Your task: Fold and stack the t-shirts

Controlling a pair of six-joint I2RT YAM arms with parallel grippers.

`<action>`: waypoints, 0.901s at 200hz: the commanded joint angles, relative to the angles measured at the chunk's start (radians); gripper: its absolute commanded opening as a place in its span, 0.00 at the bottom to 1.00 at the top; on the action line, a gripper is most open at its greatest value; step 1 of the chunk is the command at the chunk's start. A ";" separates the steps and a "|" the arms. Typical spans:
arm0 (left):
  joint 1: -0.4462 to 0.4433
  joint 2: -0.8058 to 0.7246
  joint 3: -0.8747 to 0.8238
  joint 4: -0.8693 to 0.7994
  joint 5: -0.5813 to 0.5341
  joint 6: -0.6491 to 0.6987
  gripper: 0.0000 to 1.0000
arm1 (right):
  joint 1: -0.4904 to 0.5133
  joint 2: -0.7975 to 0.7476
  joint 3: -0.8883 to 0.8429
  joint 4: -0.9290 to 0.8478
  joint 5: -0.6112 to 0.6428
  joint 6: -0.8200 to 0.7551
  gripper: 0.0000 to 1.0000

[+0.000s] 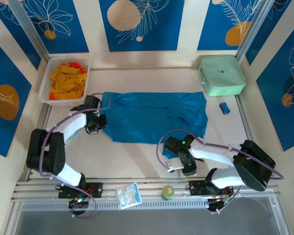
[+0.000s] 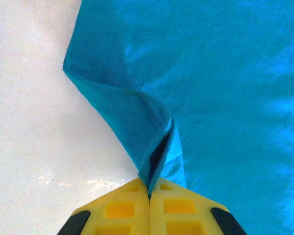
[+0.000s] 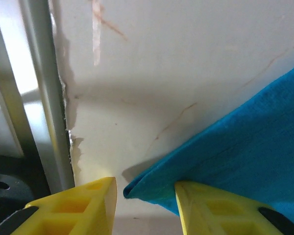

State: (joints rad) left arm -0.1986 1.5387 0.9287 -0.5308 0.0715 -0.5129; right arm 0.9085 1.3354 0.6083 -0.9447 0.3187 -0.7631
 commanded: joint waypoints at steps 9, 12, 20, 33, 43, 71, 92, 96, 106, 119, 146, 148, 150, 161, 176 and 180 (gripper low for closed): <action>-0.002 -0.037 -0.016 -0.029 0.015 0.027 0.00 | 0.033 0.081 -0.010 0.068 -0.026 0.047 0.32; -0.002 -0.038 -0.017 -0.030 0.014 0.025 0.00 | 0.035 0.084 -0.009 0.070 -0.025 0.050 0.31; -0.002 -0.042 -0.019 -0.029 0.013 0.023 0.00 | 0.042 0.088 -0.007 0.070 -0.026 0.052 0.26; -0.001 -0.048 -0.025 -0.024 0.014 0.014 0.00 | 0.046 0.087 -0.002 0.062 -0.022 0.054 0.16; -0.001 -0.054 -0.031 -0.016 0.014 0.005 0.00 | 0.046 0.081 0.000 0.051 -0.014 0.052 0.03; -0.001 -0.061 -0.037 -0.011 0.016 -0.017 0.00 | 0.046 0.020 0.005 -0.016 0.007 0.031 0.00; -0.001 -0.070 -0.047 -0.017 0.013 -0.028 0.00 | 0.042 -0.086 0.004 -0.109 0.038 0.010 0.00; -0.001 -0.073 -0.049 -0.018 0.013 -0.031 0.00 | 0.041 -0.108 0.005 -0.131 0.044 0.007 0.00; -0.001 -0.078 -0.058 -0.023 0.013 -0.039 0.00 | 0.035 -0.168 0.007 -0.181 0.063 0.008 0.00; -0.001 -0.090 -0.071 -0.030 0.010 -0.048 0.00 | 0.035 -0.250 0.011 -0.241 0.080 0.017 0.00; -0.001 -0.134 -0.104 -0.067 -0.014 -0.063 0.00 | 0.036 -0.406 0.019 -0.322 0.104 0.040 0.00; -0.002 -0.138 -0.107 -0.071 -0.017 -0.064 0.00 | 0.036 -0.417 0.020 -0.325 0.105 0.041 0.00; -0.002 -0.143 -0.108 -0.075 -0.019 -0.065 0.00 | 0.036 -0.426 0.019 -0.328 0.108 0.041 0.00; -0.002 -0.168 -0.117 -0.102 -0.037 -0.071 0.00 | 0.035 -0.476 0.016 -0.343 0.118 0.041 0.00; -0.002 -0.207 -0.123 -0.147 -0.059 -0.077 0.00 | 0.034 -0.527 0.012 -0.344 0.144 0.039 0.00; -0.002 -0.219 -0.123 -0.159 -0.067 -0.080 0.00 | 0.033 -0.537 0.014 -0.340 0.155 0.041 0.00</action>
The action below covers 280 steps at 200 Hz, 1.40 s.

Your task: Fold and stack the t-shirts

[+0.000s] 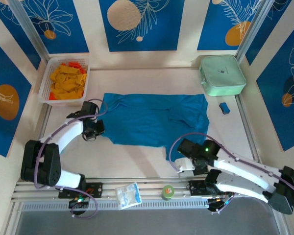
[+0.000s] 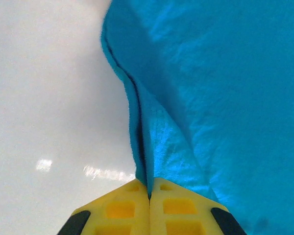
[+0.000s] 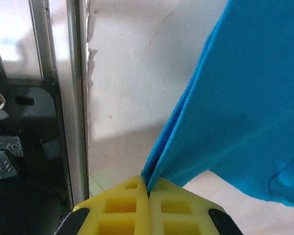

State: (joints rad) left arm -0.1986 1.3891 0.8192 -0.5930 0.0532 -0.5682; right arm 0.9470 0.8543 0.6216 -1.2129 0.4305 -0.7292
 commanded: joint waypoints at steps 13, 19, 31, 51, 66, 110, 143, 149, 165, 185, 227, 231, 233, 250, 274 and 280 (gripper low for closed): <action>-0.002 -0.109 -0.014 -0.140 -0.075 -0.030 0.00 | -0.014 -0.076 0.009 -0.054 0.075 0.020 0.00; -0.002 -0.129 -0.011 -0.161 -0.090 -0.032 0.00 | -0.020 -0.082 0.020 -0.045 0.087 0.033 0.00; -0.002 -0.162 -0.003 -0.205 -0.125 -0.035 0.00 | -0.030 -0.092 0.041 -0.024 0.117 0.061 0.00; -0.001 -0.196 0.021 -0.264 -0.161 -0.036 0.00 | -0.048 -0.108 0.063 0.035 0.172 0.089 0.00; -0.002 -0.199 0.037 -0.285 -0.173 -0.038 0.00 | -0.068 -0.103 0.071 0.093 0.201 0.073 0.00; -0.002 -0.128 0.108 -0.290 -0.200 -0.029 0.00 | -0.262 0.019 0.146 0.316 0.179 -0.110 0.00; 0.000 -0.038 0.207 -0.287 -0.215 -0.007 0.00 | -0.417 0.148 0.263 0.428 0.105 -0.272 0.00; 0.001 -0.019 0.225 -0.287 -0.217 -0.003 0.00 | -0.445 0.171 0.289 0.444 0.089 -0.293 0.00; 0.002 0.028 0.269 -0.283 -0.218 0.007 0.00 | -0.503 0.230 0.351 0.480 0.043 -0.347 0.00; 0.006 0.087 0.317 -0.275 -0.222 0.019 0.00 | -0.566 0.300 0.417 0.512 -0.012 -0.400 0.00; 0.021 0.224 0.428 -0.274 -0.236 0.048 0.00 | -0.666 0.459 0.536 0.559 -0.112 -0.477 0.00; 0.021 0.237 0.438 -0.271 -0.237 0.049 0.00 | -0.671 0.472 0.550 0.559 -0.117 -0.481 0.00; 0.021 0.245 0.443 -0.271 -0.237 0.051 0.00 | -0.674 0.483 0.556 0.560 -0.118 -0.482 0.00; 0.026 0.302 0.488 -0.274 -0.237 0.061 0.00 | -0.693 0.553 0.608 0.566 -0.129 -0.500 0.00; 0.031 0.381 0.544 -0.278 -0.242 0.071 0.00 | -0.714 0.640 0.664 0.573 -0.143 -0.514 0.00; 0.033 0.398 0.555 -0.278 -0.244 0.073 0.00 | -0.720 0.660 0.674 0.578 -0.145 -0.516 0.00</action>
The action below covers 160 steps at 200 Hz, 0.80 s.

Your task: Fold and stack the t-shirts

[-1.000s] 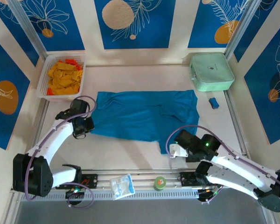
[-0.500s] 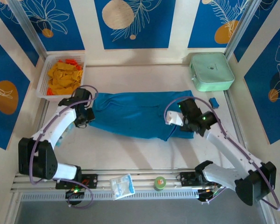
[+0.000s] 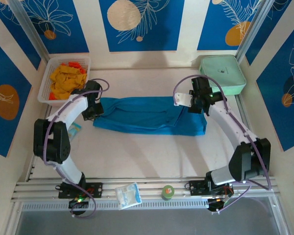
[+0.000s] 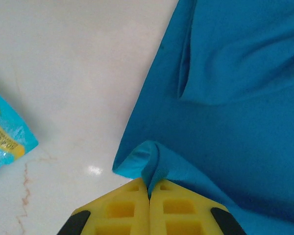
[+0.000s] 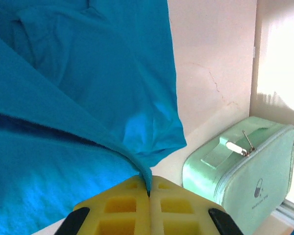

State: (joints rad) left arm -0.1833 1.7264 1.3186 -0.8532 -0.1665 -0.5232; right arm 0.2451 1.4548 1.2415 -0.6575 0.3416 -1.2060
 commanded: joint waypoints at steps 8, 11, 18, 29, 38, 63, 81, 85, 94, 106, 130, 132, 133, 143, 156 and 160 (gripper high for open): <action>0.019 0.082 0.070 -0.018 -0.031 0.029 0.00 | -0.024 0.084 0.066 0.034 -0.060 -0.038 0.00; 0.021 0.091 0.075 -0.018 -0.035 0.031 0.00 | -0.027 0.094 0.070 0.039 -0.064 -0.037 0.00; 0.022 0.108 0.087 -0.020 -0.040 0.031 0.00 | -0.033 0.116 0.078 0.048 -0.067 -0.033 0.00; 0.025 0.132 0.101 -0.020 -0.047 0.031 0.00 | -0.042 0.152 0.094 0.055 -0.068 -0.024 0.00; 0.025 0.151 0.112 -0.021 -0.053 0.031 0.00 | -0.049 0.181 0.105 0.066 -0.065 -0.010 0.00; 0.028 0.197 0.141 -0.025 -0.073 0.029 0.00 | -0.062 0.262 0.131 0.117 -0.037 0.047 0.00; 0.030 0.218 0.154 -0.027 -0.092 0.025 0.00 | -0.068 0.323 0.155 0.148 -0.020 0.110 0.00; 0.031 0.221 0.155 -0.027 -0.094 0.023 0.00 | -0.071 0.336 0.160 0.157 -0.016 0.124 0.00; 0.034 0.227 0.157 -0.025 -0.097 0.020 0.00 | -0.073 0.364 0.173 0.171 -0.011 0.155 0.00; 0.038 0.235 0.159 -0.023 -0.099 0.017 0.00 | -0.076 0.406 0.194 0.175 0.000 0.197 0.00; 0.041 0.248 0.158 -0.022 -0.103 0.011 0.00 | -0.080 0.487 0.226 0.180 0.025 0.266 0.00; 0.042 0.248 0.156 -0.022 -0.103 0.010 0.00 | -0.080 0.493 0.229 0.180 0.027 0.273 0.00; 0.042 0.250 0.156 -0.023 -0.103 0.010 0.00 | -0.080 0.495 0.231 0.180 0.028 0.276 0.00; 0.043 0.254 0.154 -0.020 -0.103 0.009 0.00 | -0.082 0.525 0.245 0.182 0.039 0.309 0.00; 0.045 0.260 0.150 -0.020 -0.105 0.007 0.02 | -0.085 0.558 0.262 0.185 0.054 0.351 0.00; 0.045 0.260 0.148 -0.018 -0.105 0.007 0.04 | -0.085 0.568 0.264 0.188 0.058 0.365 0.00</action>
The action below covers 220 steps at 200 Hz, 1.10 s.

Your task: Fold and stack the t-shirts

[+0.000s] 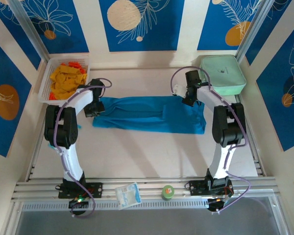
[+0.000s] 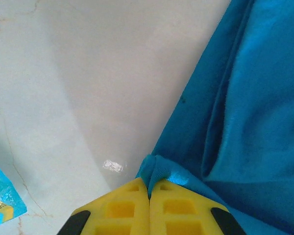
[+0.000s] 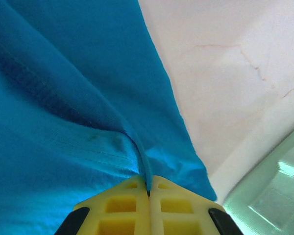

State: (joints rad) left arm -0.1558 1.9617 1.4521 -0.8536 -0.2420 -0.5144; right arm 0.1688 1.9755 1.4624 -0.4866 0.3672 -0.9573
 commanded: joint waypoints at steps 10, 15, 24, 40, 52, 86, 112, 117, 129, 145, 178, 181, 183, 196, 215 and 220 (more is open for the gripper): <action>0.018 0.024 0.010 -0.017 -0.028 -0.005 0.09 | -0.009 0.062 0.052 0.020 0.037 0.151 0.05; 0.018 0.023 0.007 -0.017 -0.031 -0.005 0.13 | -0.010 0.067 0.056 0.019 0.039 0.169 0.09; 0.018 0.020 0.004 -0.018 -0.033 -0.008 0.20 | -0.011 0.075 0.060 0.022 0.042 0.202 0.17; 0.018 0.010 0.002 -0.028 -0.044 -0.009 0.28 | -0.016 0.074 0.064 0.027 0.051 0.256 0.28; 0.019 -0.001 0.005 -0.037 -0.056 -0.011 0.30 | -0.023 0.063 0.065 0.025 0.054 0.301 0.35; 0.019 -0.036 0.048 -0.063 -0.059 0.001 0.48 | -0.043 -0.013 0.043 0.011 0.046 0.420 0.41; 0.019 -0.096 0.068 -0.066 -0.028 0.021 0.69 | -0.047 -0.147 -0.047 0.042 0.014 0.509 0.43; 0.018 -0.114 0.067 -0.064 -0.020 0.027 0.72 | -0.047 -0.178 -0.070 0.052 0.009 0.529 0.44; 0.017 -0.163 0.052 -0.054 -0.002 0.041 0.79 | -0.048 -0.255 -0.122 0.062 0.004 0.588 0.45; 0.014 -0.235 0.017 -0.038 0.024 0.061 0.90 | -0.049 -0.349 -0.169 0.032 0.020 0.723 0.47; -0.003 -0.333 -0.055 -0.019 0.115 0.106 0.70 | -0.052 -0.499 -0.226 -0.120 0.000 1.043 0.47; -0.005 -0.335 -0.060 -0.019 0.126 0.110 0.64 | -0.052 -0.509 -0.231 -0.134 -0.008 1.076 0.47; -0.007 -0.336 -0.064 -0.018 0.133 0.113 0.61 | -0.051 -0.515 -0.236 -0.143 -0.013 1.095 0.46; -0.019 -0.325 -0.082 -0.014 0.168 0.126 0.36 | -0.054 -0.550 -0.254 -0.203 -0.032 1.225 0.45; -0.031 -0.257 -0.088 -0.020 0.193 0.138 0.05 | -0.057 -0.577 -0.283 -0.261 -0.119 1.334 0.32; -0.033 -0.233 -0.083 -0.022 0.193 0.141 0.00 | -0.057 -0.581 -0.294 -0.263 -0.142 1.345 0.25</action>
State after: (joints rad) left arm -0.1726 1.6352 1.3914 -0.8642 -0.1200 -0.4080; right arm 0.1165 1.4170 1.2144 -0.6258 0.3458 0.1448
